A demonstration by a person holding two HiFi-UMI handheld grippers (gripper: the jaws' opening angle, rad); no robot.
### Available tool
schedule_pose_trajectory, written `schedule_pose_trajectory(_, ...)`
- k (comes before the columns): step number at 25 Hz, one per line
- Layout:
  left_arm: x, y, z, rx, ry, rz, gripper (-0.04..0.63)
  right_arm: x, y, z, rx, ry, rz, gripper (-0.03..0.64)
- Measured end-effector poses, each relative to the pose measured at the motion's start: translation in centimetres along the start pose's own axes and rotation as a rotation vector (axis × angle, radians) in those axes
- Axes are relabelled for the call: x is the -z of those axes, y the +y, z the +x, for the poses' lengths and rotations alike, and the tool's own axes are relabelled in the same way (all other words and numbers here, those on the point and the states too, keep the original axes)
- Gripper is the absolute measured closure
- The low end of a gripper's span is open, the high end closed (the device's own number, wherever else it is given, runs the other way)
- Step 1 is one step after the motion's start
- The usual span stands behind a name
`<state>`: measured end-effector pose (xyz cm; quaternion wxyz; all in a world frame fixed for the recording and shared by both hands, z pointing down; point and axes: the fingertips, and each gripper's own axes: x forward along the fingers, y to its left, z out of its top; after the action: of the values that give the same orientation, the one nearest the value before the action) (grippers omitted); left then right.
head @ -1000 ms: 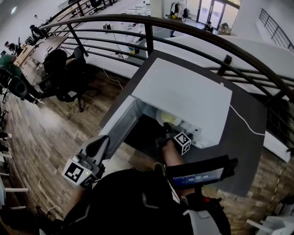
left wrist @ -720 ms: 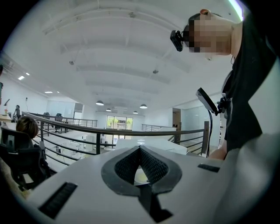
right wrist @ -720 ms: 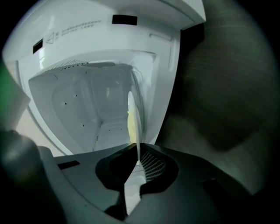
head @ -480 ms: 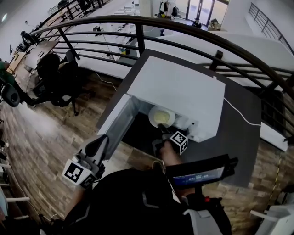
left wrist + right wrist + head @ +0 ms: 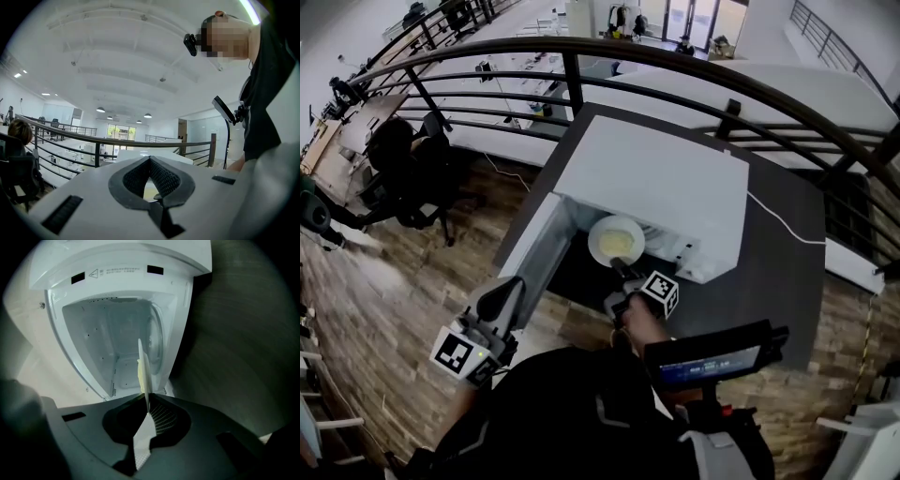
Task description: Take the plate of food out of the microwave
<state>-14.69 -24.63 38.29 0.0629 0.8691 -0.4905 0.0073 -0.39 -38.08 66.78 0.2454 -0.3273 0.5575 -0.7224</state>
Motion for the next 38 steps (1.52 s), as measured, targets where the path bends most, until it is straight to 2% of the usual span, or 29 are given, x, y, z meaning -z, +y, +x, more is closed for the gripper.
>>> schedule_pose_trajectory(13, 0.3, -0.6, -0.1, 0.055, -0.012, -0.022, 0.591, 4.2, 3.4, -2.8, -0.033, 0.077, -0.014, 0.599)
schedule_pose_trajectory(32, 1.3, -3.8, 4.2, 0.257, 0.014, -0.042, 0.591, 6.1, 7.3, -9.7, -0.099, 0.095, -0.067, 0.598)
schedule_pose_trajectory(38, 1.6, -4.2, 5.0, 0.295, 0.026, -0.040, 0.591, 6.4, 8.4, -10.9, -0.134, 0.105, -0.114, 0.598)
